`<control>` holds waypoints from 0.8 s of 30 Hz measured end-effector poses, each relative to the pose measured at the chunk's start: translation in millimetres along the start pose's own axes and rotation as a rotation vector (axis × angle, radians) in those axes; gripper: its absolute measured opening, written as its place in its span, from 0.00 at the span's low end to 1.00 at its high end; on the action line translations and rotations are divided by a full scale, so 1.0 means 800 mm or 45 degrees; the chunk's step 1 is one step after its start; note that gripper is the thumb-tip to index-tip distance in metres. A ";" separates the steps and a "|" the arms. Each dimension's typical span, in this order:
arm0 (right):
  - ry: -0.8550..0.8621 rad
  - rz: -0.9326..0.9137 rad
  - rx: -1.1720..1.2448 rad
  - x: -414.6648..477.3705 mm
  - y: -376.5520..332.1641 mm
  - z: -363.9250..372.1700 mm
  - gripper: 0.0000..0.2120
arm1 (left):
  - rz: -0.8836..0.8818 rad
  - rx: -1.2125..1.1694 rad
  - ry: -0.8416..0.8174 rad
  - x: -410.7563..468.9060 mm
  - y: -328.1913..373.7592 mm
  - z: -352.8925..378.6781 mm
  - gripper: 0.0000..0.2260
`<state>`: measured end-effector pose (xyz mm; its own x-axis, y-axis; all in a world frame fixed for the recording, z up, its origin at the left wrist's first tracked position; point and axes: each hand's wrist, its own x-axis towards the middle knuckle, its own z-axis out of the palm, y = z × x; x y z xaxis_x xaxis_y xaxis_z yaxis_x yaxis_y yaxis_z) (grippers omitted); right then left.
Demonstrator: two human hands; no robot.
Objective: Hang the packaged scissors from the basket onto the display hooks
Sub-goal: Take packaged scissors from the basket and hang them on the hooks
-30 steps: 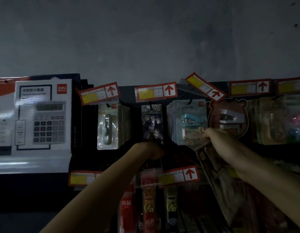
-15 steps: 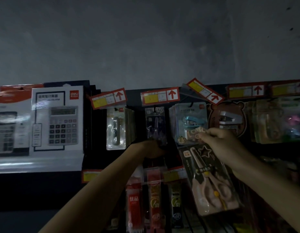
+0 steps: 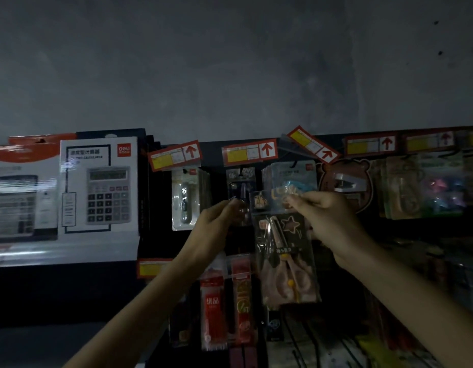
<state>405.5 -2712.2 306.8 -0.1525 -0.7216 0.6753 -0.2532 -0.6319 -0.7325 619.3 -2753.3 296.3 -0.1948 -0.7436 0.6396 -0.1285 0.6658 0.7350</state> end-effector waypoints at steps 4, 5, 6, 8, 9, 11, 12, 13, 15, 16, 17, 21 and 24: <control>-0.025 -0.051 0.046 -0.008 -0.007 0.015 0.08 | -0.190 -0.236 -0.150 -0.047 0.024 0.008 0.19; -0.018 -0.056 0.058 -0.009 -0.008 0.019 0.08 | -0.198 -0.222 -0.157 -0.056 0.027 0.010 0.18; -0.004 -0.057 0.073 -0.010 -0.009 0.022 0.08 | -0.193 -0.214 -0.145 -0.063 0.028 0.012 0.17; 0.013 -0.070 0.118 -0.013 -0.013 0.030 0.07 | -0.174 -0.223 -0.113 -0.072 0.029 0.014 0.12; 0.023 -0.084 0.135 -0.015 -0.013 0.033 0.08 | -0.159 -0.215 -0.097 -0.076 0.029 0.014 0.10; 0.035 -0.113 0.140 -0.016 -0.013 0.038 0.12 | -0.136 -0.217 -0.055 -0.079 0.029 0.012 0.05; 0.023 -0.109 0.142 -0.018 -0.014 0.040 0.17 | -0.133 -0.232 -0.045 -0.080 0.028 0.011 0.04; 0.004 -0.086 0.144 -0.019 -0.013 0.041 0.24 | -0.136 -0.238 -0.034 -0.079 0.028 0.008 0.05; -0.088 0.011 0.126 -0.020 -0.011 0.040 0.39 | -0.152 -0.262 -0.018 -0.076 0.027 0.003 0.05; -0.158 0.064 0.109 -0.021 -0.012 0.038 0.40 | -0.162 -0.292 -0.020 -0.074 0.026 0.001 0.05; -0.225 0.115 0.099 -0.024 -0.011 0.036 0.36 | -0.176 -0.318 -0.025 -0.072 0.028 -0.001 0.05; -0.390 0.215 0.174 -0.035 -0.003 0.033 0.20 | -0.197 -0.330 -0.026 -0.059 0.033 -0.007 0.08; -0.351 0.191 0.237 -0.037 0.003 0.035 0.14 | -0.212 -0.343 -0.057 -0.048 0.034 -0.010 0.15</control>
<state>435.9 -2700.3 282.3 0.0950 -0.8434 0.5288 -0.0654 -0.5354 -0.8421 630.7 -2707.5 293.5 -0.2360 -0.8335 0.4995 0.0988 0.4908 0.8657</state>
